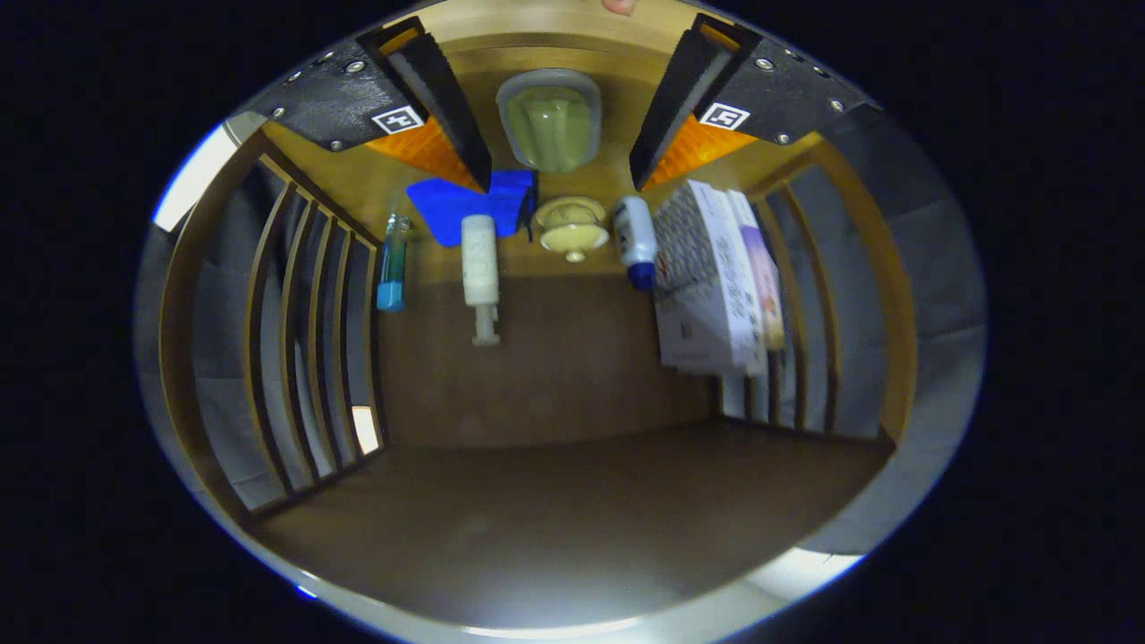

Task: Pull open the drawer, take out the items inside it, and place them on the countertop above the cabinet.

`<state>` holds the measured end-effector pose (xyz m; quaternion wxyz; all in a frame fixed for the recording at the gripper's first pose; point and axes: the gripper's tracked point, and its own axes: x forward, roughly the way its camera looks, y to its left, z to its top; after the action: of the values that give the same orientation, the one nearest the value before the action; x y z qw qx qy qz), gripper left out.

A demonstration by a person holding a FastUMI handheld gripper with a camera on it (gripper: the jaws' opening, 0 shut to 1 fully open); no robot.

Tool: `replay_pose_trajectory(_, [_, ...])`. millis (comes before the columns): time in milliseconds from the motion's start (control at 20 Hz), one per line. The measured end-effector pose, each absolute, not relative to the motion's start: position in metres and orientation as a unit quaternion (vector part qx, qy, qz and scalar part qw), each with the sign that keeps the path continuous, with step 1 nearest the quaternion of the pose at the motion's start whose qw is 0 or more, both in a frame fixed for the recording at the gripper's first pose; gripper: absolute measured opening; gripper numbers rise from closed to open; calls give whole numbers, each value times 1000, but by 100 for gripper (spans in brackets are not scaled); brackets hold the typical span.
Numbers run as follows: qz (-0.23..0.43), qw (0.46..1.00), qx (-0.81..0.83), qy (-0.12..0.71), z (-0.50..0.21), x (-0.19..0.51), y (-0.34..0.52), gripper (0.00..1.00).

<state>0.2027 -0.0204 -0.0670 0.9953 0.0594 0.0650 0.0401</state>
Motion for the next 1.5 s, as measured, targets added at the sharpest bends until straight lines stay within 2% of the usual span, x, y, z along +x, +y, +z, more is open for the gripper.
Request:
replay_pose_trajectory(300, [4,1000,22,-4,-8,125,-26,95])
replay_pose_trajectory(500, [5,999,24,-30,-20,79,-7,95])
replay_pose_trajectory(800, [-29,997,-11,-65,-31,-6,0,95])
replay_pose_trajectory(900, [-54,997,-12,-59,-51,-30,-6,95])
replay_pose_trajectory(1150, [-64,998,14,-22,-114,-80,1,96])
replay_pose_trajectory(1500, [-66,997,-4,37,-198,-107,9,96])
